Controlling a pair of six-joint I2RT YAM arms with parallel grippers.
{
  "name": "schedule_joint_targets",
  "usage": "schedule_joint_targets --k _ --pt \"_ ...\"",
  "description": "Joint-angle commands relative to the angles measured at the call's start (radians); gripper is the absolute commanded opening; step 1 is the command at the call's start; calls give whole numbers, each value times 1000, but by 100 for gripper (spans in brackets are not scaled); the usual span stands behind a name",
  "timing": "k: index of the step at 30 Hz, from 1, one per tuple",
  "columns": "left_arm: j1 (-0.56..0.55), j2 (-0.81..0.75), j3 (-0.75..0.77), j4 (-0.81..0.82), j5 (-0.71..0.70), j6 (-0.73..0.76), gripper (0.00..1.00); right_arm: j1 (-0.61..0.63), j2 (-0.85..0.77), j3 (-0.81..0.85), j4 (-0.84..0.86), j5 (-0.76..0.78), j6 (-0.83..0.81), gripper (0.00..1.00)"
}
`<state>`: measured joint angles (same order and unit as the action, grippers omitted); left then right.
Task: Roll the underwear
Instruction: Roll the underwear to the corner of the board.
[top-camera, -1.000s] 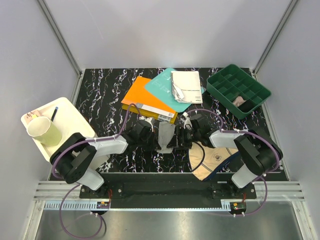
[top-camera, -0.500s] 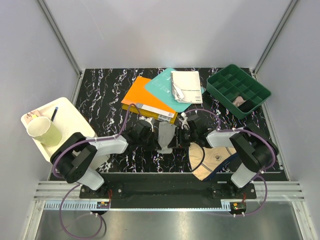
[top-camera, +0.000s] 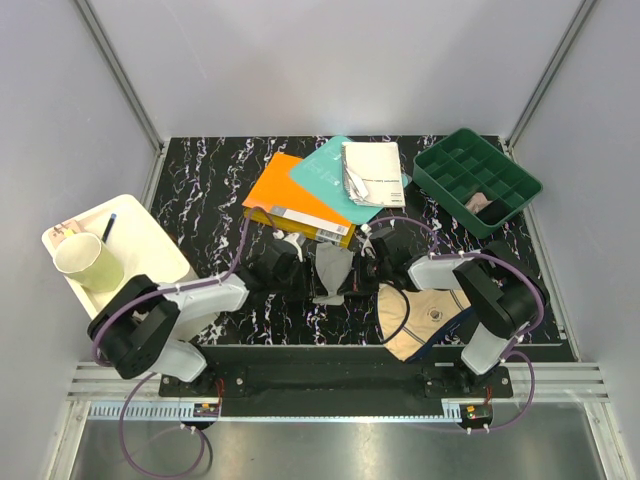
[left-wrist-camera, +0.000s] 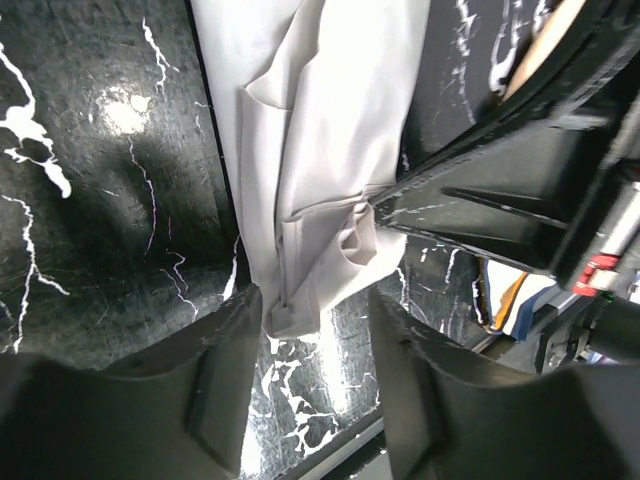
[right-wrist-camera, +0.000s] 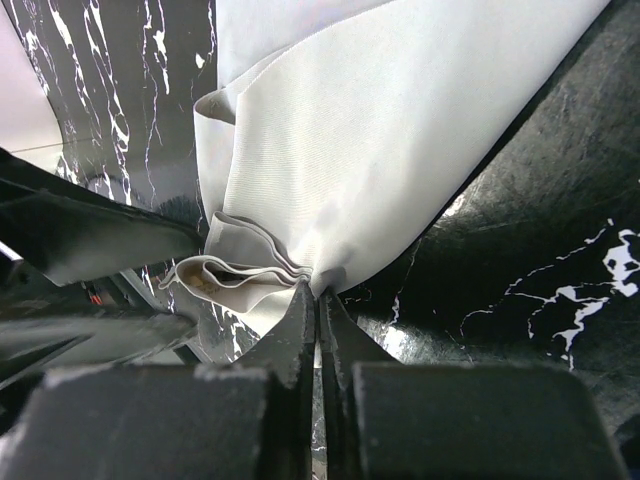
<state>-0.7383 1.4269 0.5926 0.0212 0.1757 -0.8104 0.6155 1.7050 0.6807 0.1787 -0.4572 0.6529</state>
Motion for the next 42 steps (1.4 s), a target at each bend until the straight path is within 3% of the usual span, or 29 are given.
schedule_joint_targets --k 1,15,25,35,39,40,42 --pt "5 -63 -16 14 -33 10 53 9 51 -18 -131 143 -39 0" --pt "10 -42 -53 86 -36 37 56 10 50 -18 -131 127 -41 0" --pt "11 23 -74 186 -91 43 48 9 50 -20 -131 117 -42 0" --pt "11 47 -120 301 -113 43 31 9 53 -18 -128 104 -44 0" --pt "11 63 -129 361 -101 43 15 9 47 -18 -128 100 -50 0" --pt "11 67 -122 359 -93 45 6 9 39 -18 -131 100 -50 0" --pt "10 82 -90 332 -70 50 0 9 28 -6 -149 97 -67 7"
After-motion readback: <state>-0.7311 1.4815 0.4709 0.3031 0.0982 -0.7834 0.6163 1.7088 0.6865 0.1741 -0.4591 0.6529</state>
